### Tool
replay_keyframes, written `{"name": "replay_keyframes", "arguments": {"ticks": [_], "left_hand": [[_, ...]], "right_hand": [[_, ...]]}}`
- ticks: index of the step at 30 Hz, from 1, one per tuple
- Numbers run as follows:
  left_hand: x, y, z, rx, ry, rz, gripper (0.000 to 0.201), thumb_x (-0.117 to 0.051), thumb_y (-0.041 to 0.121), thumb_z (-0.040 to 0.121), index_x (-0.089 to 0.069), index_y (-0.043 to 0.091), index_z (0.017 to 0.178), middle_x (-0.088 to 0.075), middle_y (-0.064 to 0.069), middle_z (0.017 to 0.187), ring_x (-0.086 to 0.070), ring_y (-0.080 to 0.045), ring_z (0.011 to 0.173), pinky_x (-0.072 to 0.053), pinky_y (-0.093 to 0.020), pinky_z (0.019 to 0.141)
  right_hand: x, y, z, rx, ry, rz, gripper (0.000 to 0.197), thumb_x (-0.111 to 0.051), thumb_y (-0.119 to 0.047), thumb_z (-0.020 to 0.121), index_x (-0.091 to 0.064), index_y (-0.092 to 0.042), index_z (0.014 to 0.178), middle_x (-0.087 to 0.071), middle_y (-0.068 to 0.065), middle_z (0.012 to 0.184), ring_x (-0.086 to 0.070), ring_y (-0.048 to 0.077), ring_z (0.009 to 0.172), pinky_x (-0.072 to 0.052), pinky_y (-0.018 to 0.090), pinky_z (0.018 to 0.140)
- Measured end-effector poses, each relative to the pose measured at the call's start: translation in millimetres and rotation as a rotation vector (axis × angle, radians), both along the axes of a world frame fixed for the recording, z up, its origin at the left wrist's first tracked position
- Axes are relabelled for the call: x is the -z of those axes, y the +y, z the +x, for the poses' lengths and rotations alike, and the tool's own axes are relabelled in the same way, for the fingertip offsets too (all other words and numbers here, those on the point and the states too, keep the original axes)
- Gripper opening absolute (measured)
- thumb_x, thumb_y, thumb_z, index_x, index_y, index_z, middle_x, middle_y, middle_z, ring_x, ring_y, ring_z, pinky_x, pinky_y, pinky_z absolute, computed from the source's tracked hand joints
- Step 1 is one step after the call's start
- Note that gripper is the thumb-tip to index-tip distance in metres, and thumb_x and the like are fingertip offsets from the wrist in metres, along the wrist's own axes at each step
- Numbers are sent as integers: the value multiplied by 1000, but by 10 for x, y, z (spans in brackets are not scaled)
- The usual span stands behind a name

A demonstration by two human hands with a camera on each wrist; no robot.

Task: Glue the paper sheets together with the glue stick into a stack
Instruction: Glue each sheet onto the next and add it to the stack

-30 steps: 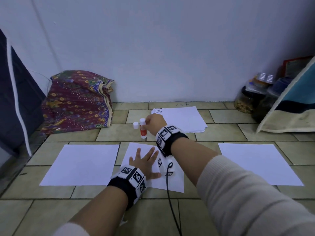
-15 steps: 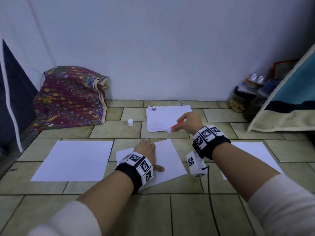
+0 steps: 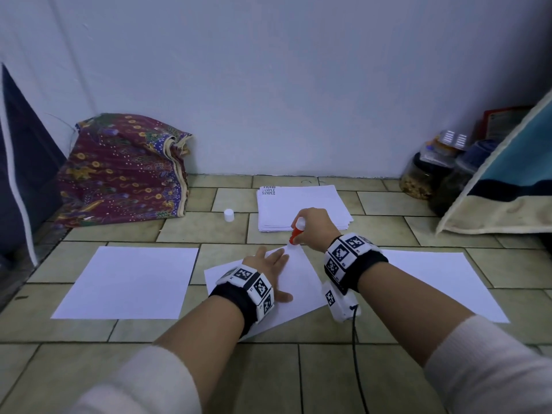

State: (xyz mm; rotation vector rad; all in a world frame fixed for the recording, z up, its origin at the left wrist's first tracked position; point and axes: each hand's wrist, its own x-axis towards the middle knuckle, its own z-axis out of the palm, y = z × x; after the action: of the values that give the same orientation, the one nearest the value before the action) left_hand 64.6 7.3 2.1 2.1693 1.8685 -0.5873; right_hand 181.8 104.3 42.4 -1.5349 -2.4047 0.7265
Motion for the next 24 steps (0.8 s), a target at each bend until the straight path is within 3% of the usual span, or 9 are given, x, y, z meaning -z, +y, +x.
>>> {"name": "replay_keyframes", "arguments": {"ticks": [3,6,11,14,17,21,24], "left_hand": [[7,-8,-7,-5,-13,1,94,-45,68,87,0,20,155,2,7,162,-17,-26,140,-40,-40,98],[-7,-8,0,-5,-9,-11,93,-45,67,88,0,20,155,2,7,162,-15,-27,140,-40,-41,99],[-27,5,5,-3,-13,-16,93,-47,67,87,-1,20,155,0,6,162,-18,-27,140,-41,-40,98],[-31,20,-1,-13,-38,-10,95,-52,67,85,-6,20,154,-5,5,161,-21,-27,139,-41,-41,100],[-55,53,25,-38,-58,-9,98,-59,66,80,-13,18,152,-16,4,159,-24,-27,137,-42,-41,98],[-92,104,62,-56,-68,-10,97,-66,65,75,-23,17,148,-29,0,150,-30,-26,131,-42,-40,94],[-92,103,60,-54,-65,-7,97,-66,66,74,-24,18,147,-31,0,149,-31,-26,129,-42,-40,92]], "right_hand": [[18,-29,-65,-58,-99,47,16,-67,-2,81,-67,2,96,-68,14,102,-63,26,100,-50,29,78],[-13,-36,-64,-111,-142,63,17,-67,-5,84,-65,-3,101,-67,12,106,-61,24,103,-49,28,82],[-94,-43,7,-203,-198,38,29,-73,-13,83,-63,-6,110,-65,9,111,-56,18,109,-35,17,69],[-77,-22,57,-196,-181,15,30,-74,-14,82,-63,-7,109,-63,8,113,-54,20,109,-34,18,66],[-61,48,134,-100,-79,-26,33,-77,-14,78,-63,-9,107,-61,6,112,-54,20,108,-41,23,76],[109,152,227,217,212,-197,44,-83,-9,69,-59,-9,106,-59,8,107,-56,24,101,-52,37,87],[245,179,256,373,412,-341,29,-79,-2,71,-62,-3,94,-64,17,98,-62,27,86,-55,39,82]]}}
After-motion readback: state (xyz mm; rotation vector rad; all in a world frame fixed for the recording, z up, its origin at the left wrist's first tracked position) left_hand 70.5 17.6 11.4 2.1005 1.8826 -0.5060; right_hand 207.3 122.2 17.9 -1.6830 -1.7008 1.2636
